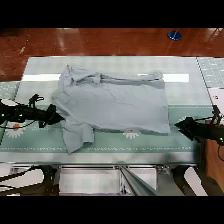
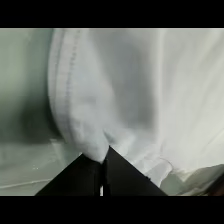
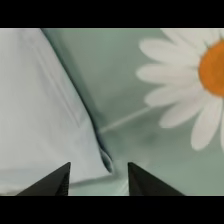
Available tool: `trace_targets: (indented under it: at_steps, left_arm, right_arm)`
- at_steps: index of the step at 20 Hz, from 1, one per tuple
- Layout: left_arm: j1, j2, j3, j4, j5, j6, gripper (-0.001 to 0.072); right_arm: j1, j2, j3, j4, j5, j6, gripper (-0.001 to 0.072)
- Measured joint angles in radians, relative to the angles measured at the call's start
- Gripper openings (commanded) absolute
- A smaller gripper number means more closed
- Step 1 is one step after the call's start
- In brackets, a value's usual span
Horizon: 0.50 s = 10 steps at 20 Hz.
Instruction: Fold the shirts.
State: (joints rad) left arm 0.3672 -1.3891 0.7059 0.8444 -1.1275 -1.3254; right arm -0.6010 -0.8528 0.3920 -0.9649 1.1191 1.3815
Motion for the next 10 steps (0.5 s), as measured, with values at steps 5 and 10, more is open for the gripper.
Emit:
trace_targets:
  at_steps: [5, 10]
  left_arm:
    - [-0.01, -0.005, 0.054, -0.02, -0.047, 0.021, 0.0016]
    - [-0.012, -0.005, 0.068, -0.024, -0.063, 0.027, 0.0016]
  right_arm:
    - [0.09, -0.134, -0.01, 0.037, -0.019, 0.007, 0.0414]
    - [0.231, -0.31, 0.021, 0.237, -0.146, -0.067, 0.0019]
